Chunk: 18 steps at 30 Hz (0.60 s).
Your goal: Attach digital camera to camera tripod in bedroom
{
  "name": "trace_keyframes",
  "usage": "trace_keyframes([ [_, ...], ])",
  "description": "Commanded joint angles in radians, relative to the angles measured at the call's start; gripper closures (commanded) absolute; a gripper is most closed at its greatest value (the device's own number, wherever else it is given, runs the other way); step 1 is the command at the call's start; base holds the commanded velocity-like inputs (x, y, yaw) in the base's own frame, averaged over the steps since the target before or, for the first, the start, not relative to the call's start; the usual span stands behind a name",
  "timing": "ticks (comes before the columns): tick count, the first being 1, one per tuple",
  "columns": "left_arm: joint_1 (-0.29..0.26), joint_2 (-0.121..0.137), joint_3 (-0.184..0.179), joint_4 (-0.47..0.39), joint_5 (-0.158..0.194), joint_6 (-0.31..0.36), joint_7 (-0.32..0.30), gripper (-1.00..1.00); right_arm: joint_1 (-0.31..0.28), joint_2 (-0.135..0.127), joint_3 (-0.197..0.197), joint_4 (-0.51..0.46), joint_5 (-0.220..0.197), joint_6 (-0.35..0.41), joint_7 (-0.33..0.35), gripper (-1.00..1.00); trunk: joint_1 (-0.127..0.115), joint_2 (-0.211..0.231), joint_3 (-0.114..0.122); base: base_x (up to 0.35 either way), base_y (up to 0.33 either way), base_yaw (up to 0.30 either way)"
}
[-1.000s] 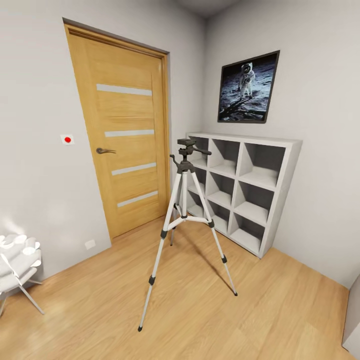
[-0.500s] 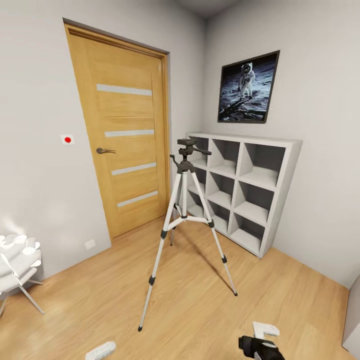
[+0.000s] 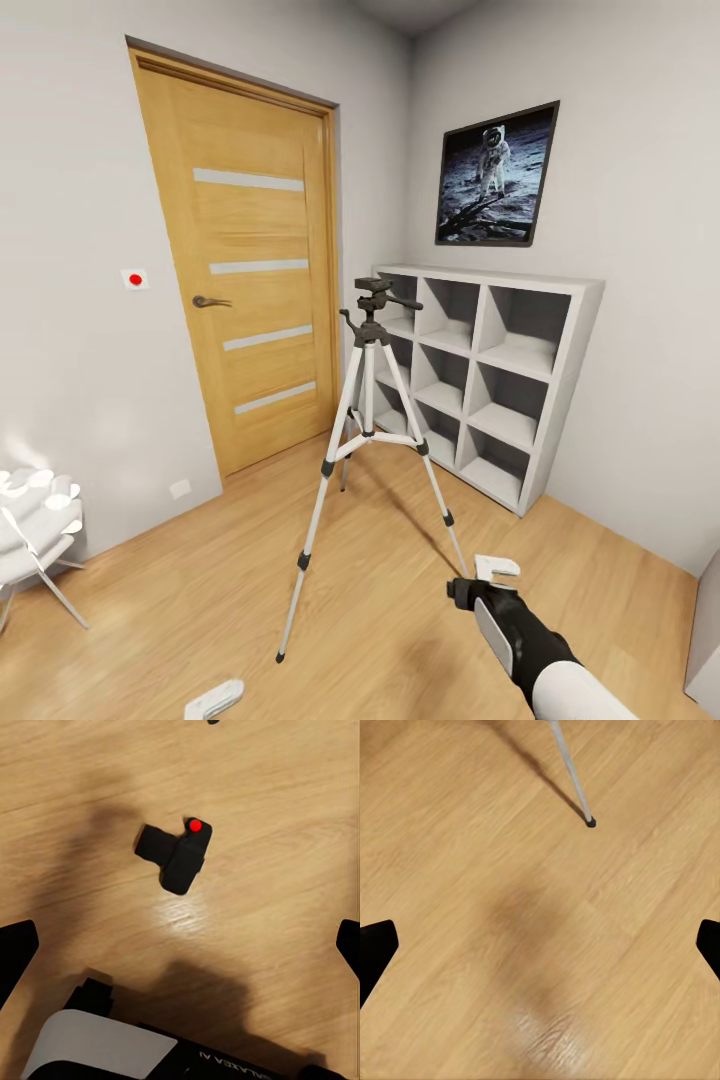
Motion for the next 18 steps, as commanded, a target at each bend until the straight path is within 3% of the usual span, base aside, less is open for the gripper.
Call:
trace_keyframes([
  [1, 0.000, -0.001, 0.002, -0.003, 0.011, 0.003, 0.007, -1.00, -0.002, 0.001, -0.001, -0.003, -0.010, 0.006, -0.004, -1.00, 0.000, -0.001, -0.001, 0.000, 0.000, 0.000],
  [6, 0.000, -0.001, 0.002, 0.000, 0.013, 0.003, 0.007, -1.00, -0.005, 0.001, 0.001, -0.007, -0.007, 0.009, -0.004, -1.00, 0.000, -0.001, -0.001, 0.000, 0.000, 0.000],
  [18, 0.000, 0.000, 0.001, 0.003, 0.009, 0.003, 0.006, -1.00, -0.005, 0.000, 0.008, -0.016, -0.006, 0.009, -0.003, -1.00, 0.046, -0.085, -0.039, 0.000, 0.000, 0.000],
])
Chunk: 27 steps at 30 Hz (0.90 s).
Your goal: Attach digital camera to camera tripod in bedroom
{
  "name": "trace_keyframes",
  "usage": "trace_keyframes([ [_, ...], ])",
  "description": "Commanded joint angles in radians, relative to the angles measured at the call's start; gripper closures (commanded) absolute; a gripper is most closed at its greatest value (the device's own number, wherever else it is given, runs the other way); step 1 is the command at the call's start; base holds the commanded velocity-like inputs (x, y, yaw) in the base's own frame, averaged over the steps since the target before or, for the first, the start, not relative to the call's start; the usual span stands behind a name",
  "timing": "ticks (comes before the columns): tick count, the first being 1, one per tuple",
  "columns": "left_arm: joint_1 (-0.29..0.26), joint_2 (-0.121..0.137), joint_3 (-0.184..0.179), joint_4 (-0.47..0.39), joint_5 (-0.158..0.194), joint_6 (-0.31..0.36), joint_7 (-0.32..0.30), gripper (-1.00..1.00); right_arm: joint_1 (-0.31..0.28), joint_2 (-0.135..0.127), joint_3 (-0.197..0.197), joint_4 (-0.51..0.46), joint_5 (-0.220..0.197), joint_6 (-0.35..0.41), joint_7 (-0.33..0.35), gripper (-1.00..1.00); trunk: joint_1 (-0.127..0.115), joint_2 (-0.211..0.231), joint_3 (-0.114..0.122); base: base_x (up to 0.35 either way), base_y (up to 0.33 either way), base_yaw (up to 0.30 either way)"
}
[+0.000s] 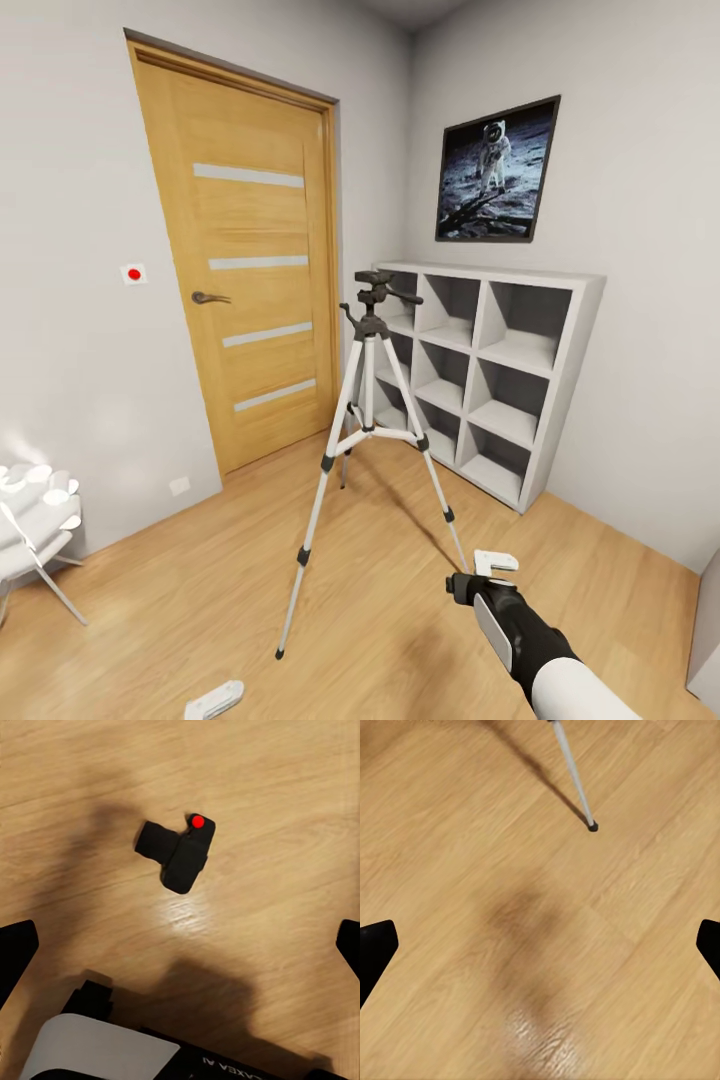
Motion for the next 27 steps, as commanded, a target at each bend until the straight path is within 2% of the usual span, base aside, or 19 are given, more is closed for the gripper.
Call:
trace_keyframes([
  [1, 0.000, -0.001, 0.002, -0.002, 0.010, 0.003, 0.007, -1.00, 0.000, 0.000, 0.000, -0.002, -0.010, 0.003, -0.004, -1.00, 0.004, -0.008, -0.004, 0.000, 0.000, 0.000],
  [27, 0.000, 0.001, 0.008, 0.002, 0.005, 0.002, 0.007, -1.00, 0.000, -0.001, 0.000, 0.009, -0.013, 0.002, 0.002, -1.00, 0.104, -0.190, -0.086, 0.000, 0.000, 0.000],
])
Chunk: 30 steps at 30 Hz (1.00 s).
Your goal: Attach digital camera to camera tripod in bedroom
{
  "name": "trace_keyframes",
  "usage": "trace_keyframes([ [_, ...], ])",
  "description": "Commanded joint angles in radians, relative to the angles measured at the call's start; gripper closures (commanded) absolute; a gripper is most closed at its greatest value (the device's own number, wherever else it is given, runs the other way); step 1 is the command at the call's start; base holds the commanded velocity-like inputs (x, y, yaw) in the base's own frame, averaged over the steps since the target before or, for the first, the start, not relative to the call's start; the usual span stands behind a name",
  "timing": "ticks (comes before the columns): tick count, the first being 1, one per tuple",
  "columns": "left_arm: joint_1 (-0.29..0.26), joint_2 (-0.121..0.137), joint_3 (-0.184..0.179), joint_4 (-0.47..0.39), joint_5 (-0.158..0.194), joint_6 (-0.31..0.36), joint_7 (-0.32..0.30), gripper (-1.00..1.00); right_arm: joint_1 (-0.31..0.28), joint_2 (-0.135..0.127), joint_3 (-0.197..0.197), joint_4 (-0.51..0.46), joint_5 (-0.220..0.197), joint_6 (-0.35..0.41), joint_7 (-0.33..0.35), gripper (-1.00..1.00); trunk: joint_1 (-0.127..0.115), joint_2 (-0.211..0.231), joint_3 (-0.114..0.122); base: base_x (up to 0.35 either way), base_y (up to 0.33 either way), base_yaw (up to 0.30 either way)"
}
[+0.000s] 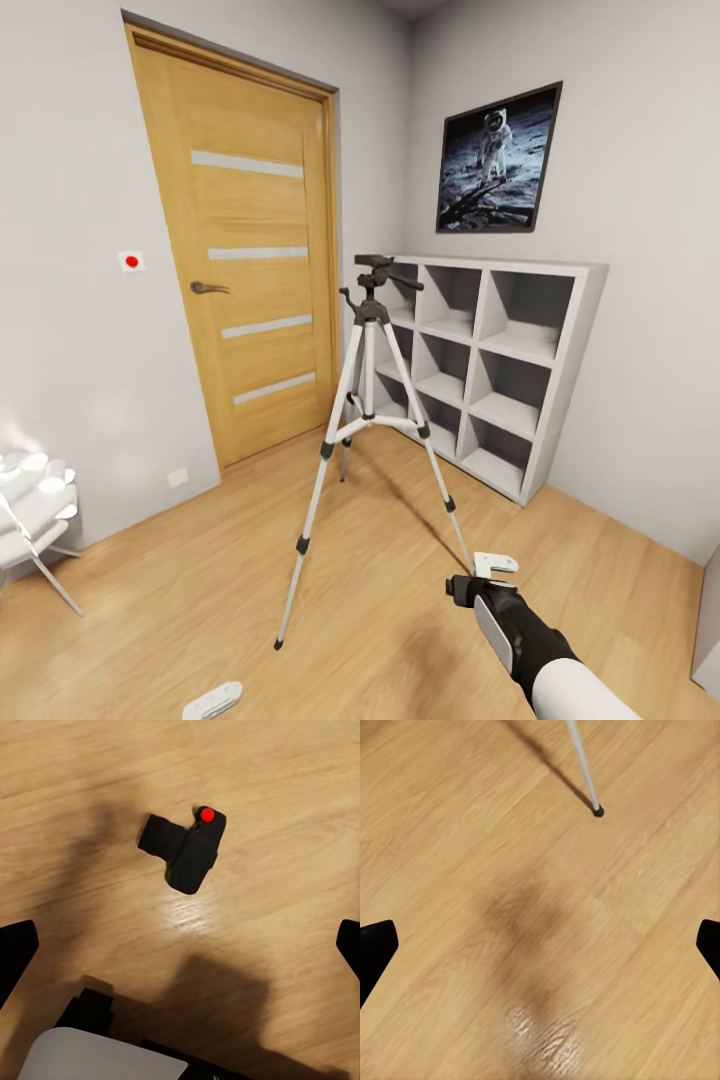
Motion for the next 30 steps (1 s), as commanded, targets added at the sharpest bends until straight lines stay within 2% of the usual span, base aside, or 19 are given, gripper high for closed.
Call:
trace_keyframes([
  [1, 0.000, -0.001, 0.002, -0.002, 0.011, 0.003, 0.007, -1.00, 0.000, 0.001, 0.000, -0.002, -0.011, 0.004, -0.005, -1.00, 0.004, -0.008, -0.004, 0.000, 0.000, 0.000],
  [9, 0.000, 0.001, 0.005, -0.002, 0.016, 0.003, 0.007, -1.00, 0.000, 0.006, -0.003, -0.002, -0.010, 0.002, -0.005, -1.00, 0.035, -0.064, -0.029, 0.000, 0.000, 0.000],
  [30, 0.000, 0.005, 0.005, -0.002, 0.023, 0.003, 0.006, -1.00, 0.000, -0.003, -0.005, -0.001, -0.010, 0.002, -0.005, -1.00, 0.115, -0.211, -0.095, 0.000, 0.000, 0.000],
])
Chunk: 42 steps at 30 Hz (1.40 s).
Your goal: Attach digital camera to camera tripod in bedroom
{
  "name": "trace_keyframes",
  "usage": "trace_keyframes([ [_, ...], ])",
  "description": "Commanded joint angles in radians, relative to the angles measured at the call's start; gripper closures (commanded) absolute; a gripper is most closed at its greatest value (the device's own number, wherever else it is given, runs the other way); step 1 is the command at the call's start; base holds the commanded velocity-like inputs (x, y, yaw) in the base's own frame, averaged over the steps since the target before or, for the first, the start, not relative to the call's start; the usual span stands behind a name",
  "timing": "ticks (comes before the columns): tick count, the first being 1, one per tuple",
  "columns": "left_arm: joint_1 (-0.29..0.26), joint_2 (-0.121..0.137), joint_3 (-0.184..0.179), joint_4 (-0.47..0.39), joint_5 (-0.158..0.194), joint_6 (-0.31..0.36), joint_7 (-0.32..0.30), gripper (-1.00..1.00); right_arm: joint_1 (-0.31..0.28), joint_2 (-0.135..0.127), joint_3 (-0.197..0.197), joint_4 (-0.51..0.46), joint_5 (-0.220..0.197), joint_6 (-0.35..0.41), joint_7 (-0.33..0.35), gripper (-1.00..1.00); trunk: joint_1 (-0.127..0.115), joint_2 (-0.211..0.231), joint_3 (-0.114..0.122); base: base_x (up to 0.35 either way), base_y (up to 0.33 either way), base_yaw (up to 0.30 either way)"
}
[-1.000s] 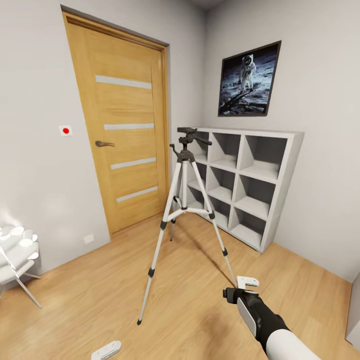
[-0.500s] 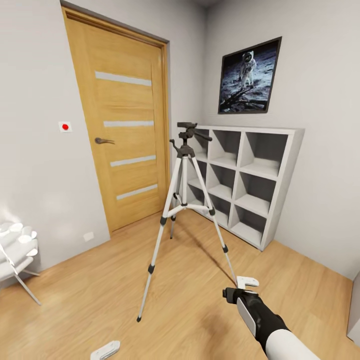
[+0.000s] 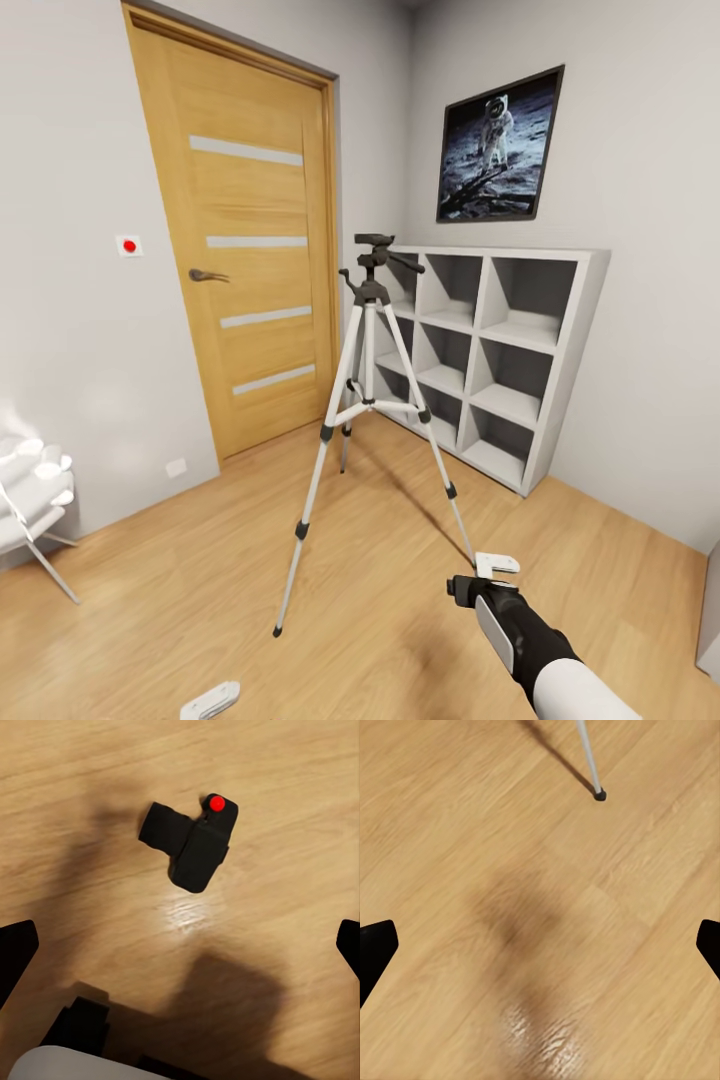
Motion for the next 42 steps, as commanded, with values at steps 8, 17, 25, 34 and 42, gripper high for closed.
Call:
trace_keyframes([
  [8, 0.000, -0.001, 0.000, -0.002, 0.011, -0.008, 0.006, -1.00, 0.000, 0.004, 0.000, -0.001, -0.009, 0.004, -0.006, -1.00, 0.031, -0.057, -0.026, 0.000, 0.000, 0.000],
  [17, 0.000, 0.000, 0.000, -0.004, 0.011, -0.077, 0.008, -1.00, 0.000, 0.004, -0.002, -0.002, -0.011, -0.003, -0.006, -1.00, 0.065, -0.120, -0.054, 0.000, 0.000, 0.000],
  [25, -0.087, 0.000, 0.010, -0.163, 0.012, 0.001, 0.055, -1.00, 0.000, 0.002, -0.002, -0.003, -0.011, 0.001, -0.005, -1.00, 0.096, -0.176, -0.080, 0.000, 0.000, 0.000],
  [34, -0.264, -0.016, 0.011, -0.174, 0.032, 0.068, 0.153, -1.00, 0.000, -0.002, -0.002, -0.004, -0.010, -0.002, -0.006, -1.00, 0.130, -0.239, -0.108, 0.000, 0.000, 0.000],
  [42, -0.288, -0.015, -0.003, -0.139, 0.024, -0.011, 0.168, -1.00, 0.000, -0.005, 0.000, -0.005, -0.009, -0.006, -0.007, -1.00, 0.161, -0.295, -0.133, 0.000, 0.000, 0.000],
])
